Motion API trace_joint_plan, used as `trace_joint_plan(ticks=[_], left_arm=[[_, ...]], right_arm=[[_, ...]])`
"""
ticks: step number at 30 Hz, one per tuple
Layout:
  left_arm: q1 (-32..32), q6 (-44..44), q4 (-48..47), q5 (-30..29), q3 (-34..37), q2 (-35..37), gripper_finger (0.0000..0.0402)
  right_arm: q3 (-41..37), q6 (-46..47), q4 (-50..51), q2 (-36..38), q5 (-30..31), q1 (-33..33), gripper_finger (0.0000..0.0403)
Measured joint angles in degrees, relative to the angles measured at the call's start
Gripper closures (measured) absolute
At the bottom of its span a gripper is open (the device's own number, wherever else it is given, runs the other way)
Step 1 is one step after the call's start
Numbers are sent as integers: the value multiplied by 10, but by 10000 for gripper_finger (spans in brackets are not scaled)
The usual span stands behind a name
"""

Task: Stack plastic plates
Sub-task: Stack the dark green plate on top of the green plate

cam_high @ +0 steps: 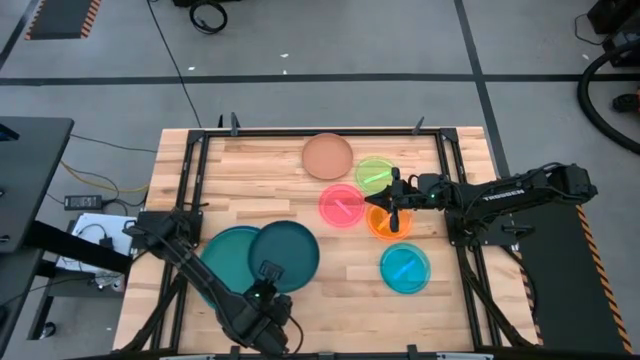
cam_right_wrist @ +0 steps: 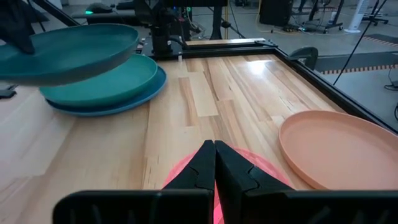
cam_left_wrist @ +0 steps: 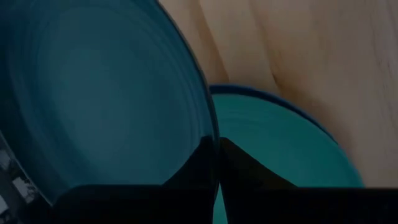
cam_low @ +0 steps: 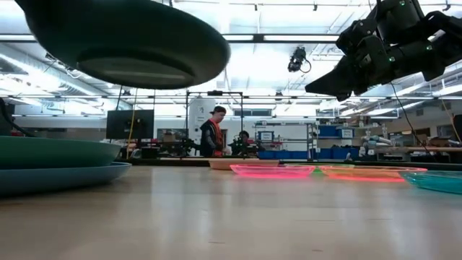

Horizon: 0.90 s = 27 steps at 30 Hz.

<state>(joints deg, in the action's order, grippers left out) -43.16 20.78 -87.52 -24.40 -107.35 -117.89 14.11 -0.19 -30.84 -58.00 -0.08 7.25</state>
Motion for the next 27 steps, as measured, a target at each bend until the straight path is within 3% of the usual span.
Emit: trace_joint_plan(ticks=[16,27], left_arm=[[-18,129,-24,-1,2,70,390],[-35,151,-1,31,87,75,389]], right_arm=[[0,-9,-2,0,0,0,391],[0,-11,-1,0,0,0,391]])
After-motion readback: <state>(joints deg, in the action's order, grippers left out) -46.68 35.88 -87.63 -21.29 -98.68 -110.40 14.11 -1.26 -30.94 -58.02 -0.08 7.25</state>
